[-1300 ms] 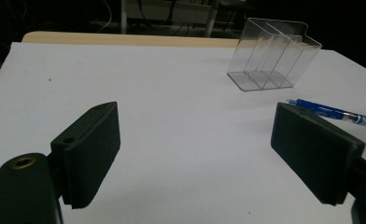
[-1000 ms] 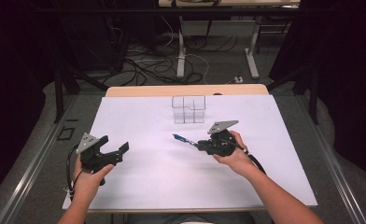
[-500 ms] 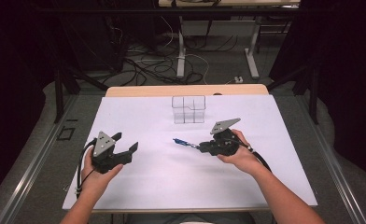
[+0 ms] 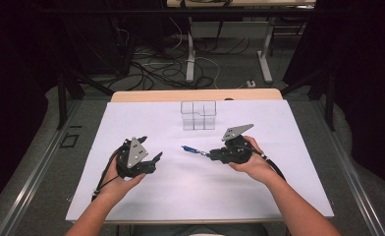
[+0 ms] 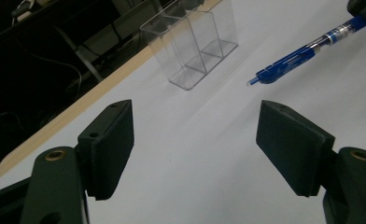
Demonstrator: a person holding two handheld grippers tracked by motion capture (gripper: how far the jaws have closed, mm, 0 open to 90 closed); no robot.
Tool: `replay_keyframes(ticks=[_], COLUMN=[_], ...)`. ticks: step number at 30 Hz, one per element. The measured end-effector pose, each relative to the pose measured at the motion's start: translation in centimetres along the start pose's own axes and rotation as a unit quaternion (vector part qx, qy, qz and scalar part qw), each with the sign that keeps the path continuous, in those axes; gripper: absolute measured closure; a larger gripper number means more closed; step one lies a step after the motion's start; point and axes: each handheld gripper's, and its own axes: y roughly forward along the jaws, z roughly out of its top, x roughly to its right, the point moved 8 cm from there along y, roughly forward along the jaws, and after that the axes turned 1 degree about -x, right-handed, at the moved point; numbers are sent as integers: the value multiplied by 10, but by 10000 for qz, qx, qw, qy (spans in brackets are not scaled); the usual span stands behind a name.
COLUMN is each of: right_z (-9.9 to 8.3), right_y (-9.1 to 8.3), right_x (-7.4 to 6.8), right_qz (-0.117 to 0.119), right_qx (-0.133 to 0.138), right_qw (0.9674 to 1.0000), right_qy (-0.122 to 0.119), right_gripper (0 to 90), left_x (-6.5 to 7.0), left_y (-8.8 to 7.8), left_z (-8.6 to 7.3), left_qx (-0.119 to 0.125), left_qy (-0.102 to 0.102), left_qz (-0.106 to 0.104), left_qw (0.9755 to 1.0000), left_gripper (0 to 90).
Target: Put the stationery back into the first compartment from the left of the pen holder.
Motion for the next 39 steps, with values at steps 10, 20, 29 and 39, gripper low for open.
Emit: replay_keyframes(ticks=[10,20,29,39], right_z=[0,0,0,1], right_y=[0,0,1,2], right_x=[1,2,1,1], right_qz=[-36,-50,-23,-15], right_qx=[42,41,47,51], right_qw=[10000,9999,10000,9999], right_qy=[27,88,73,111], right_gripper=[805,805,805,805], left_x=[21,41,57,69], left_y=[17,29,41,52], left_z=[17,31,37,38], left_qx=[-9,-20,-54,-89], left_qy=[913,1774,2249,3098], left_qz=[-167,-185,-196,52], left_qw=[9957,9840,9742,9507], left_gripper=[329,359,422,472])
